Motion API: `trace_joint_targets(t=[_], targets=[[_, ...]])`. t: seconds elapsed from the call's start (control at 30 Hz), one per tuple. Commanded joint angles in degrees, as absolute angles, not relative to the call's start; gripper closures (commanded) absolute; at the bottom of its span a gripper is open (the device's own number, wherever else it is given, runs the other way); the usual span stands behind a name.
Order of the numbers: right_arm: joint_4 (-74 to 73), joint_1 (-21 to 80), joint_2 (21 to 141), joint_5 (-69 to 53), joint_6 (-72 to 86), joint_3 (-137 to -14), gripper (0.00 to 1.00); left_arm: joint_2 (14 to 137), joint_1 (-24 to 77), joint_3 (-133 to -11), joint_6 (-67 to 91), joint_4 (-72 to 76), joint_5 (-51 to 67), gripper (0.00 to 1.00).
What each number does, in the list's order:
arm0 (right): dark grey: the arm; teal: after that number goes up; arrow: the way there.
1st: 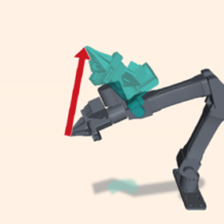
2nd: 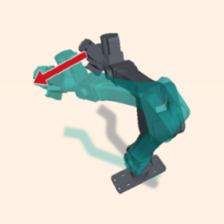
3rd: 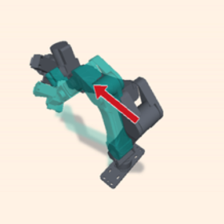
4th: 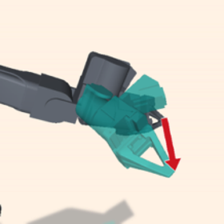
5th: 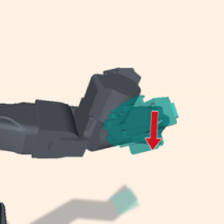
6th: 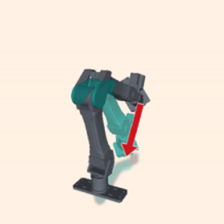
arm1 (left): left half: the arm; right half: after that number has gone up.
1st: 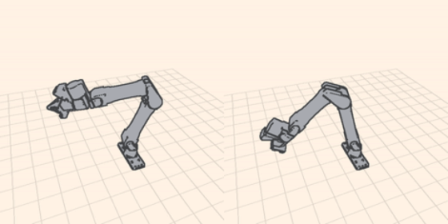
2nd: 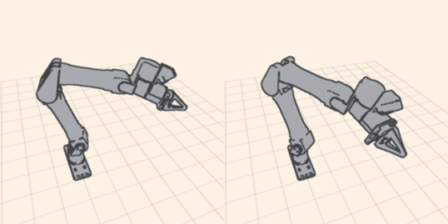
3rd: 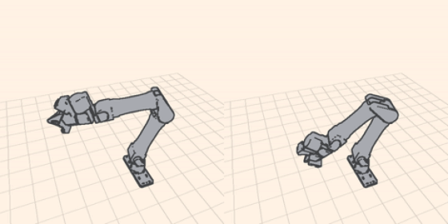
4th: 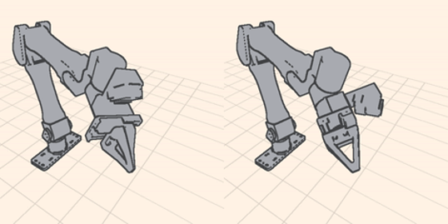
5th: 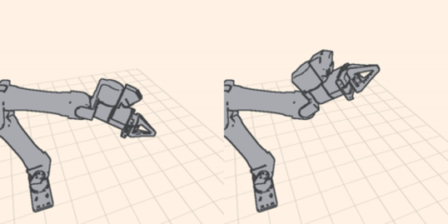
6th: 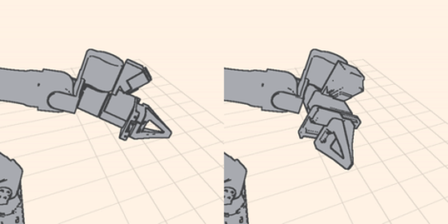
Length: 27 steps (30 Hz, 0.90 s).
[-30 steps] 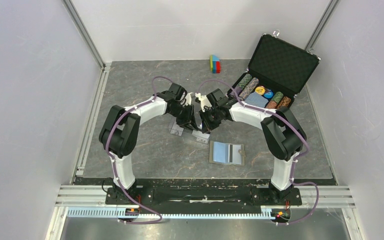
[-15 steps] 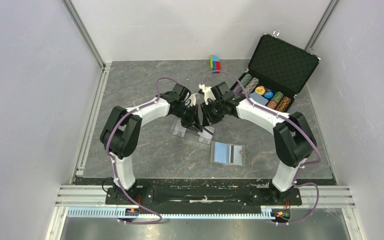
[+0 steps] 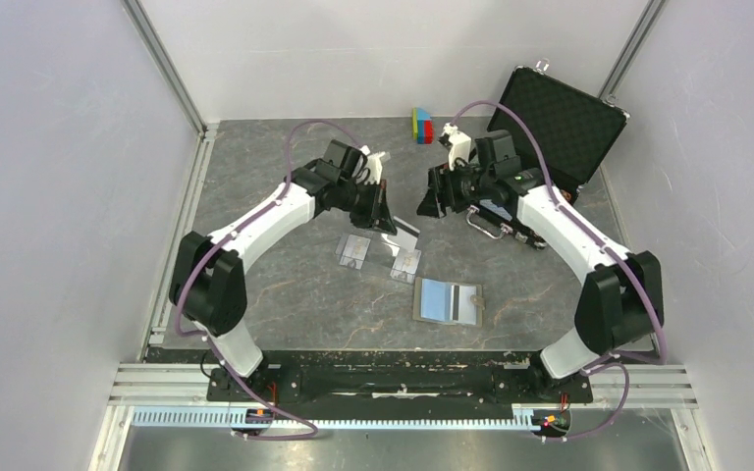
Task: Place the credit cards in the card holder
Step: Pick up the credit card from the storage box, then insert the credit card into the card holder.
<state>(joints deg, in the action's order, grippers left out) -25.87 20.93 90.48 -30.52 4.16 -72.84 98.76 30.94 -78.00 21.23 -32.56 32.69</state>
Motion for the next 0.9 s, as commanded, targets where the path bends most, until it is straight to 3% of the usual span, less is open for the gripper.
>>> trace_joint_targets(t=[0.0,0.2,0.67,0.73,0.87], targets=[[-21.7,20.4,85.5,-44.2,0.5,-70.9,0.32,96.1,30.8,-83.4,11.8,-38.8,40.3,0.98],[-14.5,20.4,83.1,-58.2,1.7,-64.2,0.39,96.6,30.9,-86.0,2.5,-47.7,50.6,0.98],[-13.0,22.2,84.2,-67.5,2.9,-59.3,0.60,96.2,31.4,-86.5,0.7,-48.7,56.2,0.98],[-13.0,22.8,85.0,-68.2,3.0,-59.4,0.66,96.2,31.5,-86.6,0.7,-48.7,56.0,0.98],[-13.0,23.6,86.0,-68.4,3.4,-59.6,0.89,96.2,31.6,-86.6,0.8,-48.5,55.1,0.92]])
